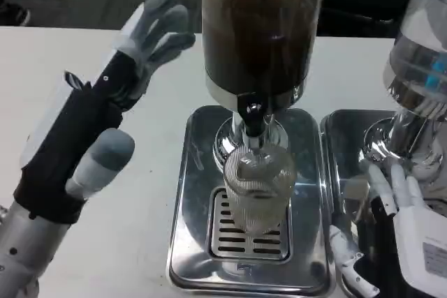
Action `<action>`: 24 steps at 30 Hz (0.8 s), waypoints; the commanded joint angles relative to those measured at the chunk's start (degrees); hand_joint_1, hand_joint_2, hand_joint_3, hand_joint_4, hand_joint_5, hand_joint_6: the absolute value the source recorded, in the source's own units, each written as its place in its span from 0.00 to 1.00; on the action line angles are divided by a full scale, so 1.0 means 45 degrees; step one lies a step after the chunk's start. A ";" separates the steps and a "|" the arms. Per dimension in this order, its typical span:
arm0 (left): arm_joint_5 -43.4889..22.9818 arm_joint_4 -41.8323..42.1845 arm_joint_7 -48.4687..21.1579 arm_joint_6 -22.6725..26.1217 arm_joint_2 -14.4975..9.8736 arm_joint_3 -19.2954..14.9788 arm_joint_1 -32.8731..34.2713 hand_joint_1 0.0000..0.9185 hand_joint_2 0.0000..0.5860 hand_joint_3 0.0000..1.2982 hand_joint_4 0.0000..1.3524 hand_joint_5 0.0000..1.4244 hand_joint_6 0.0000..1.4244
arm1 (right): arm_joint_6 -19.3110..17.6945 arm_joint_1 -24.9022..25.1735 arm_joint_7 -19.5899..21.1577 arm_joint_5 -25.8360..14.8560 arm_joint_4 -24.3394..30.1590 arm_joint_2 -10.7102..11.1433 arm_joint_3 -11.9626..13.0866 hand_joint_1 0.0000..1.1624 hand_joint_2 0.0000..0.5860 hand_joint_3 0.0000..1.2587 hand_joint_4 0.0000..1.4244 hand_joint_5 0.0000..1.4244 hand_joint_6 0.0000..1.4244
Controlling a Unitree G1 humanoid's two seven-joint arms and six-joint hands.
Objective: Grasp the cup under the faucet to collect the drink, then remove the cup.
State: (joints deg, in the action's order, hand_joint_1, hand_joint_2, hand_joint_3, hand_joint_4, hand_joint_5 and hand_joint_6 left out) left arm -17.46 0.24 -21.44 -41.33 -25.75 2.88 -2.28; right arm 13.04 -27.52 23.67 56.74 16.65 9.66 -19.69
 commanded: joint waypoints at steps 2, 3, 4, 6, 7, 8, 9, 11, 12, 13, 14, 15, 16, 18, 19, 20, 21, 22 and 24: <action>0.0187 -0.0001 -0.1083 0.0467 0.0386 0.0288 0.0684 0.00 0.10 0.05 0.00 0.13 0.11 | -0.0117 0.0094 0.0064 -0.0117 -0.0096 -0.0074 0.0051 0.22 0.79 0.08 0.00 0.02 0.13; 0.0255 -0.0029 -0.1261 0.0533 0.0474 0.0343 0.0775 0.00 0.10 0.05 0.00 0.14 0.12 | -0.0109 0.0079 0.0087 -0.0117 -0.0093 -0.0098 0.0054 0.22 0.79 0.08 0.00 0.02 0.13; 0.0317 -0.0047 -0.1428 0.0614 0.0563 0.0435 0.0882 0.00 0.11 0.06 0.00 0.15 0.12 | -0.0098 0.0055 0.0115 -0.0116 -0.0089 -0.0129 0.0054 0.22 0.79 0.08 0.00 0.02 0.13; 0.0548 -0.0063 -0.1645 0.0699 0.0694 0.0569 0.1054 0.00 0.11 0.06 0.00 0.16 0.14 | -0.0094 0.0022 0.0159 -0.0131 -0.0099 -0.0184 0.0050 0.22 0.79 0.08 0.00 0.02 0.13; 0.0664 -0.0068 -0.1692 0.0705 0.0741 0.0583 0.1096 0.00 0.11 0.07 0.00 0.16 0.14 | -0.0092 0.0012 0.0180 -0.0121 -0.0108 -0.0207 0.0042 0.22 0.79 0.08 0.00 0.02 0.13; 0.0850 -0.0060 -0.1730 0.0675 0.0767 0.0581 0.1123 0.00 0.11 0.09 0.01 0.17 0.15 | -0.0089 0.0005 0.0204 -0.0107 -0.0116 -0.0232 0.0032 0.22 0.79 0.08 0.00 0.02 0.13; 0.0835 0.0009 -0.1837 0.0731 0.0821 0.0635 0.1084 0.00 0.11 0.10 0.01 0.18 0.15 | -0.0083 -0.0005 0.0221 -0.0109 -0.0132 -0.0266 0.0029 0.22 0.79 0.08 0.00 0.02 0.13; 0.0754 0.0126 -0.2052 0.0832 0.0901 0.0727 0.0964 0.00 0.11 0.11 0.02 0.19 0.16 | -0.0082 -0.0018 0.0238 -0.0104 -0.0152 -0.0318 0.0035 0.22 0.79 0.08 0.00 0.02 0.13; 0.0751 0.0157 -0.2123 0.0860 0.0926 0.0734 0.0925 0.00 0.11 0.12 0.02 0.19 0.17 | -0.0084 -0.0027 0.0239 -0.0101 -0.0153 -0.0333 0.0040 0.22 0.79 0.08 0.00 0.02 0.13; 0.0904 0.0175 -0.2170 0.0804 0.0912 0.0735 0.0871 0.00 0.11 0.13 0.03 0.19 0.17 | -0.0089 -0.0036 0.0235 -0.0100 -0.0157 -0.0339 0.0044 0.22 0.79 0.08 0.00 0.02 0.13; 0.1018 0.0219 -0.2217 0.0769 0.0910 0.0752 0.0800 0.00 0.12 0.13 0.03 0.20 0.18 | -0.0099 -0.0037 0.0221 -0.0111 -0.0157 -0.0337 0.0057 0.22 0.79 0.08 0.00 0.02 0.13; 0.1040 0.0292 -0.2266 0.0763 0.0931 0.0794 0.0694 0.00 0.12 0.14 0.04 0.20 0.18 | -0.0107 -0.0034 0.0204 -0.0123 -0.0155 -0.0332 0.0071 0.22 0.79 0.08 0.00 0.02 0.13; 0.1112 0.0373 -0.2312 0.0731 0.0943 0.0870 0.0555 0.00 0.13 0.15 0.05 0.21 0.19 | -0.0110 -0.0027 0.0192 -0.0123 -0.0153 -0.0326 0.0080 0.22 0.79 0.08 0.00 0.02 0.13; 0.1295 0.0456 -0.2339 0.0670 0.0974 0.0933 0.0410 0.00 0.13 0.16 0.06 0.22 0.20 | -0.0126 0.0003 0.0163 -0.0157 -0.0158 -0.0322 0.0098 0.22 0.79 0.08 0.00 0.02 0.13; 0.1477 0.0473 -0.2307 0.0584 0.0970 0.0925 0.0370 0.00 0.13 0.17 0.07 0.22 0.20 | -0.0133 0.0021 0.0160 -0.0155 -0.0166 -0.0319 0.0099 0.22 0.79 0.08 0.00 0.02 0.13; 0.1618 0.0488 -0.2269 0.0512 0.0971 0.0906 0.0342 0.00 0.13 0.18 0.07 0.23 0.20 | -0.0137 0.0037 0.0156 -0.0153 -0.0172 -0.0317 0.0103 0.22 0.79 0.08 0.00 0.02 0.13; 0.1710 0.0495 -0.2242 0.0463 0.0973 0.0894 0.0327 0.00 0.13 0.18 0.07 0.23 0.20 | -0.0138 0.0051 0.0146 -0.0153 -0.0172 -0.0317 0.0106 0.22 0.79 0.08 0.00 0.02 0.13; 0.1757 0.0510 -0.2228 0.0434 0.0972 0.0883 0.0307 0.00 0.13 0.18 0.07 0.23 0.21 | -0.0142 0.0064 0.0125 -0.0162 -0.0172 -0.0310 0.0110 0.22 0.79 0.08 0.00 0.02 0.13; 0.1929 0.0549 -0.2211 0.0340 0.0940 0.0877 0.0264 0.00 0.13 0.18 0.07 0.23 0.21 | -0.0156 0.0080 0.0092 -0.0189 -0.0178 -0.0287 0.0118 0.22 0.79 0.08 0.00 0.02 0.13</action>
State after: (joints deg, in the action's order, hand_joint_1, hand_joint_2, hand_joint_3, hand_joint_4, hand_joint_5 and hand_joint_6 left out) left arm -11.02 2.47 -30.51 -39.45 -21.11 6.09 0.11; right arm 12.98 -27.31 23.79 56.54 16.15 8.26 -19.46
